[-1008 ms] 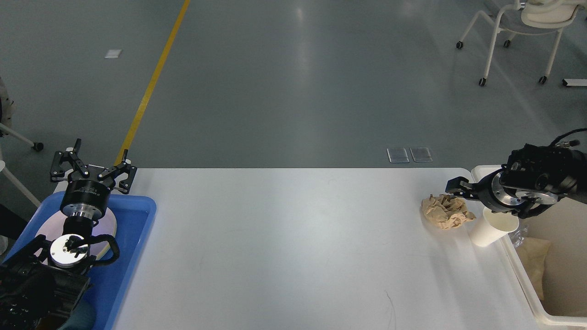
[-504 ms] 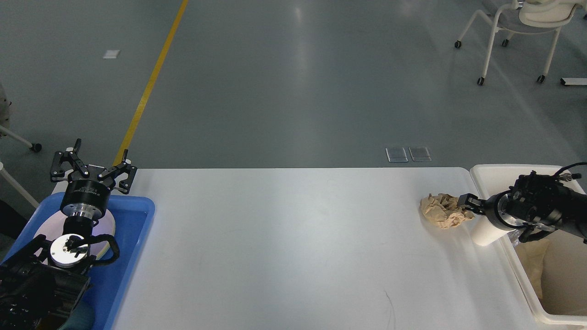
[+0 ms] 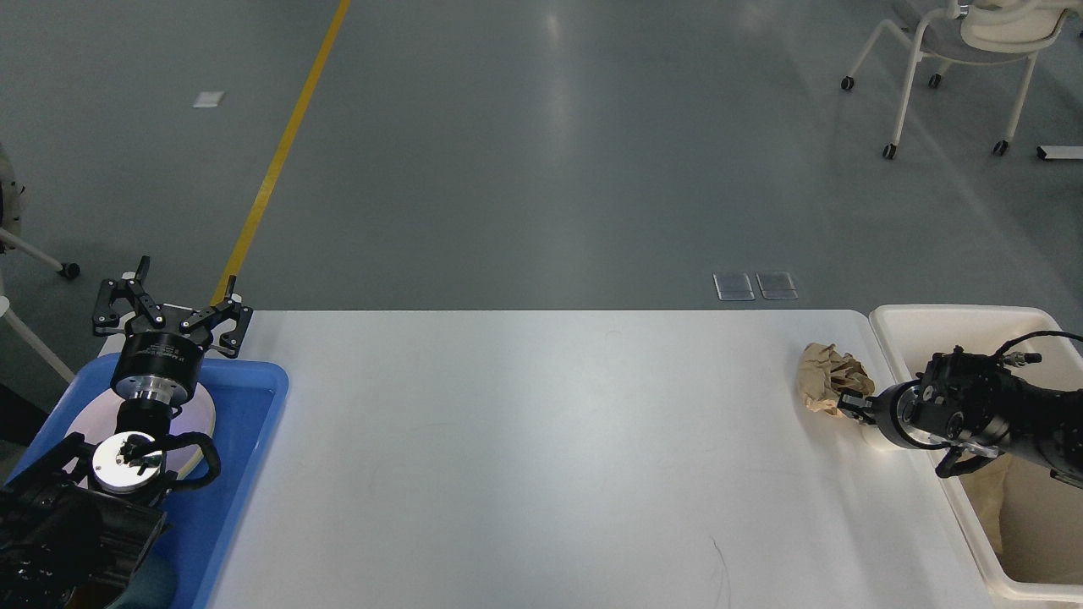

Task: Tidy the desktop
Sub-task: 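Lower the right gripper onto the white paper cup and grasp it, then lift the paper cup with the right gripper and drop it into the bin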

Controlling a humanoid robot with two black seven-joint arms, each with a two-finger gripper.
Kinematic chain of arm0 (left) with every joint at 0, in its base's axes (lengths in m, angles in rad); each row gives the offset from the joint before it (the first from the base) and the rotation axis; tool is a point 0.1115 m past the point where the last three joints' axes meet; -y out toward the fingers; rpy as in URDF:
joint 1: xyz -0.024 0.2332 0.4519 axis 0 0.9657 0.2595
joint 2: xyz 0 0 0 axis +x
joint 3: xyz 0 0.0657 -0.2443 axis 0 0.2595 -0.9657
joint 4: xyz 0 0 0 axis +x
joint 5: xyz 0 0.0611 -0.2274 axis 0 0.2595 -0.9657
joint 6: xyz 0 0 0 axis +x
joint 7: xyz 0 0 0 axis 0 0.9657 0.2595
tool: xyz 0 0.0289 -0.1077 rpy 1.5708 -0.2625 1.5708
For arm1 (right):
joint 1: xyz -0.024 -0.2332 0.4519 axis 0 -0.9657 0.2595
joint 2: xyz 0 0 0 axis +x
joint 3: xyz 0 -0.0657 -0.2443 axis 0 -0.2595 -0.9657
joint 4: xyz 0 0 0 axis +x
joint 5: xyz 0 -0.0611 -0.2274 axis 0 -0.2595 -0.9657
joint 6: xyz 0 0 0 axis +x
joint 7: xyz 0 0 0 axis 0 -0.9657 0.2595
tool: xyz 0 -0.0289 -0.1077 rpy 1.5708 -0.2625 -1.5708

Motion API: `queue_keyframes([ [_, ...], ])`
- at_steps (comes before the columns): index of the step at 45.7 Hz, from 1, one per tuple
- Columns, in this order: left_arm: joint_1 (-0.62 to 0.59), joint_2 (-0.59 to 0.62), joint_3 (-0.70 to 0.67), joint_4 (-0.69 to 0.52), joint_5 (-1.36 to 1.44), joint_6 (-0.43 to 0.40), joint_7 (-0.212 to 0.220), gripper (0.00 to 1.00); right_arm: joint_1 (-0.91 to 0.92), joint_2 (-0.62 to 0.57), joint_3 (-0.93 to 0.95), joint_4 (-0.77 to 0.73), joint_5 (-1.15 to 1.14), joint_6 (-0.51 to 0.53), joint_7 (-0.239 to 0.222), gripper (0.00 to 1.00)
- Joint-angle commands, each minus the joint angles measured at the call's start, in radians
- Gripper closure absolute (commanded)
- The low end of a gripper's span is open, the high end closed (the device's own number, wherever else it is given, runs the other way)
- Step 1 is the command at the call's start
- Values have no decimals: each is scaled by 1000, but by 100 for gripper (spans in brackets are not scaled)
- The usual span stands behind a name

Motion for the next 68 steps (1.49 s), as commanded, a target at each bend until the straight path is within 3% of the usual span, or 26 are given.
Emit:
queue_keyframes([
  [1,0,0,0,0,0,0,0,3,0,-11,-3,2,0,-31,-2,100],
  [15,0,0,0,0,0,0,2,3,81,-104,-3,75,-4,-12,5,100],
  [18,0,0,0,0,0,0,0,3,182,-165,-4,172,-15,46,7,100],
  [24,0,0,0,0,0,0,0,3,460,-285,-3,445,-98,262,7,100],
  [29,0,0,0,0,0,0,0,3,644,-313,1,661,-127,320,-1,100],
  [36,0,0,0,0,0,0,0,3,845,-235,-6,904,-124,328,-6,100],
  [47,0,0,0,0,0,0,0,3,1050,-9,-52,1077,-118,327,-6,100],
  [68,0,0,0,0,0,0,0,3,999,-8,-113,1047,-115,258,-9,100],
])
